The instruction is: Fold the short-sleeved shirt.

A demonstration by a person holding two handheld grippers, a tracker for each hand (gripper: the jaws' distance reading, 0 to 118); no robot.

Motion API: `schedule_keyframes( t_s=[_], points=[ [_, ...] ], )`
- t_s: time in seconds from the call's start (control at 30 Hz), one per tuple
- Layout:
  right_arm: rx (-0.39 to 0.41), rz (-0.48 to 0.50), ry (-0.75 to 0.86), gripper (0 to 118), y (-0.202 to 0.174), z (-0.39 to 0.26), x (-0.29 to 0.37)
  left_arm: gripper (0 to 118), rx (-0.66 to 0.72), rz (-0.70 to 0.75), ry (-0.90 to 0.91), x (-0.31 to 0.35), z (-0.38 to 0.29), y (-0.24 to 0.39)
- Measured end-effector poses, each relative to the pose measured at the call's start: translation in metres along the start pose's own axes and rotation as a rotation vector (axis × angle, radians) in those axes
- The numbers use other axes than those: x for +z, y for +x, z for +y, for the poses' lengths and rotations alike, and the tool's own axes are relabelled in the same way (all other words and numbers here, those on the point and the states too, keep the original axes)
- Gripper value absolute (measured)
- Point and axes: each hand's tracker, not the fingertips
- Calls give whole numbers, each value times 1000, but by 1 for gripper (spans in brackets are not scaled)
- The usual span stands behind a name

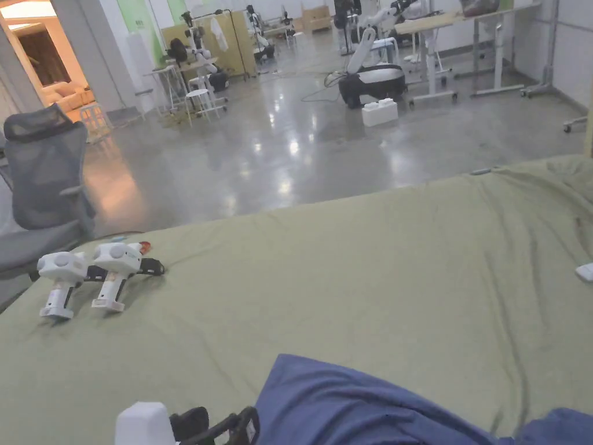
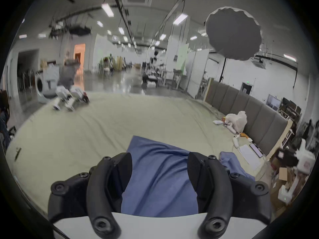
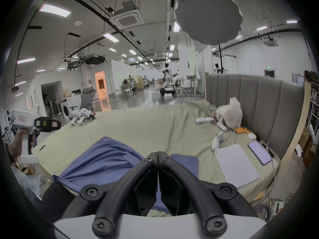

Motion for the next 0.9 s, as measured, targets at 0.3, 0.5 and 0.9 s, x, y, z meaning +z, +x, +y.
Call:
schedule_keyframes(
  t_s=[0.3,0.5,0.9],
  points=[
    [-85,-124,-174,0,48,-38,-34,70,-52,89,-293,-250,30,-69],
    [-134,-172,-281,0,72,-50,-28,66,-22,142,-413,-322,22,-87],
    [-177,-217,-273,0,83,-33,-45,1,-36,187,-477,-341,5,-71]
  ],
)
